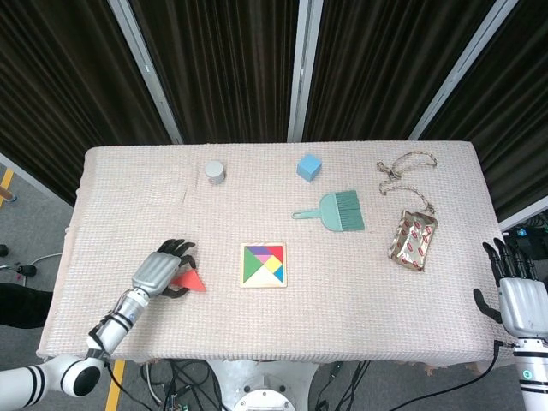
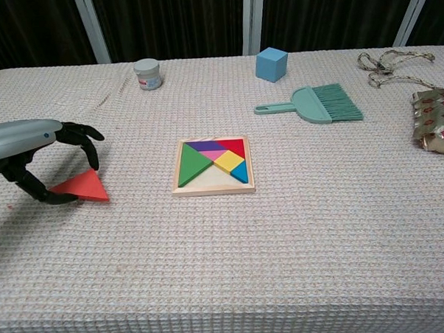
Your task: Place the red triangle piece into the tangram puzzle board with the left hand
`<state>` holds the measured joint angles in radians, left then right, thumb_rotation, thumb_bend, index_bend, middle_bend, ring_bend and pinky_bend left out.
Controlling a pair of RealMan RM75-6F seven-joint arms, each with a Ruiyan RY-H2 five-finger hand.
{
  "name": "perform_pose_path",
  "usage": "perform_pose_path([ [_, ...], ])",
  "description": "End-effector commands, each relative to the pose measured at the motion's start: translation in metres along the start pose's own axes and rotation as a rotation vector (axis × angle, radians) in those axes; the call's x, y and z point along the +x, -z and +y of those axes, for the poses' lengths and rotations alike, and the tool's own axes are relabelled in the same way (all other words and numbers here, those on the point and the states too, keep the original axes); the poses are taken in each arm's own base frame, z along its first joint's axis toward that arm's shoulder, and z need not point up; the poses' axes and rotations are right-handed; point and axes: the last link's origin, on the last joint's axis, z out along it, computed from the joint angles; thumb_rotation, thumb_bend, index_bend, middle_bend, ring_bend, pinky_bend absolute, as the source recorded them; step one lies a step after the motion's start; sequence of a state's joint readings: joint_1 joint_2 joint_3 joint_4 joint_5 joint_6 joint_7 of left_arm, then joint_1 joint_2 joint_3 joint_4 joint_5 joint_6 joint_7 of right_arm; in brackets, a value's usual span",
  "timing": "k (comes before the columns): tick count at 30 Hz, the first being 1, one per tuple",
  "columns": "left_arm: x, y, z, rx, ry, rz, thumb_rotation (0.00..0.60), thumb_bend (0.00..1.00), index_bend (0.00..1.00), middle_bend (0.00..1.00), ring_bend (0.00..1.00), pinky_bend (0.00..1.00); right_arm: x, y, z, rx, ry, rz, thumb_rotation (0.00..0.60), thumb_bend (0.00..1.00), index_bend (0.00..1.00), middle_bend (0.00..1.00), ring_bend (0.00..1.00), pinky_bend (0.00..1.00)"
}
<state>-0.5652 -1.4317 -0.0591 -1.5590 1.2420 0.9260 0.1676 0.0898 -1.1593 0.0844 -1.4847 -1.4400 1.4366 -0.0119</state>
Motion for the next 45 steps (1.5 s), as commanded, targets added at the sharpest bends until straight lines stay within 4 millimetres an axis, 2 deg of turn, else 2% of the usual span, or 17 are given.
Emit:
perform_pose_path([
  [1,0.003,-0.001,0.003,-0.009,-0.004,0.003,0.6,0.27,0.41,0.09,0.0,0.06,0.0,0.0,0.0,0.001,0.0,0.001,0.6,0.27,0.0,0.0,0.0,0.0],
  [7,0.007,-0.007,0.016,-0.019,-0.017,-0.012,0.6,0.27,0.41,0.09,0.0,0.07,0.001,0.0,0.0,-0.001,-0.003,0.009,0.6,0.27,0.0,0.0,0.0,0.0],
  [15,0.013,-0.021,0.05,-0.021,-0.001,0.035,0.6,0.27,0.42,0.11,0.0,0.05,0.006,0.0,0.003,-0.005,-0.005,0.027,0.6,0.27,0.0,0.0,0.0,0.0],
  [24,0.004,-0.032,0.08,0.033,0.11,0.027,0.6,0.28,0.44,0.12,0.0,0.04,0.01,0.002,0.005,-0.007,-0.015,0.05,0.6,0.27,0.0,0.0,0.0,0.0],
  [45,0.0,-0.06,0.141,0.042,0.089,0.017,0.6,0.29,0.44,0.13,0.0,0.02,0.013,0.004,0.013,-0.028,-0.03,0.066,0.6,0.27,0.0,0.0,0.0,0.0],
])
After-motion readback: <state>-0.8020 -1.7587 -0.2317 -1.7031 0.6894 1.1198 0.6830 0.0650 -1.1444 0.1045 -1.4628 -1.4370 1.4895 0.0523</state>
